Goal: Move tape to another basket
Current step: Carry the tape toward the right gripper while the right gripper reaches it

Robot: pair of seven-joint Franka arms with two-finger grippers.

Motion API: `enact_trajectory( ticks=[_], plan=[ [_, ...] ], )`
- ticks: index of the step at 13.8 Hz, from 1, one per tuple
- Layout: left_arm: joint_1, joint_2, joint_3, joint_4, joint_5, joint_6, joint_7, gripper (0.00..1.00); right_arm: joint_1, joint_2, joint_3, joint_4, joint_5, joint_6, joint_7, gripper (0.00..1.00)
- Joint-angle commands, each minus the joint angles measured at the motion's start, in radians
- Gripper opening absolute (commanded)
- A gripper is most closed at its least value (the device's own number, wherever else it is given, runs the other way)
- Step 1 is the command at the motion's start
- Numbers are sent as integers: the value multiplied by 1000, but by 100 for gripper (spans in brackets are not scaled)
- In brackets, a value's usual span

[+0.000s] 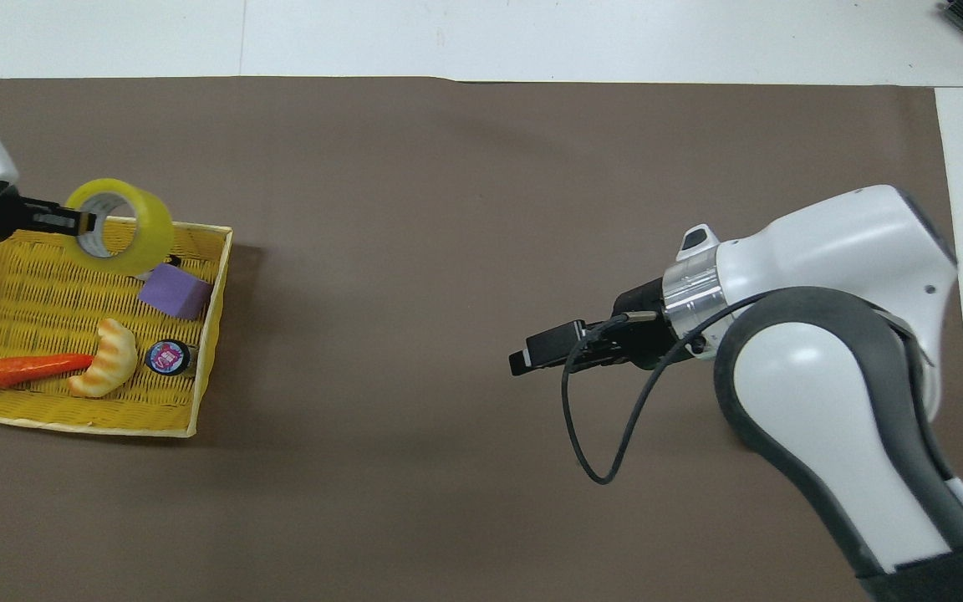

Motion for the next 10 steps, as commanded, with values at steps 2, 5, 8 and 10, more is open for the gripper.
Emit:
enact_trajectory(
  ticks=[2, 5, 8, 10],
  plan=[
    [-157, -27, 18, -22, -58, -4, -198, 0, 64, 63, -1, -6, 166, 107, -39, 100],
    [-253, -38, 18, -33, -72, -7, -317, 0, 126, 92, 1, -6, 255, 218, -33, 100],
    [-335, -85, 18, -100, -108, 1, -386, 0, 172, 144, 1, 8, 318, 328, -37, 100],
    [-369, -110, 18, -137, -156, 4, -387, 0, 173, 193, 1, 44, 332, 333, -57, 100]
  ],
)
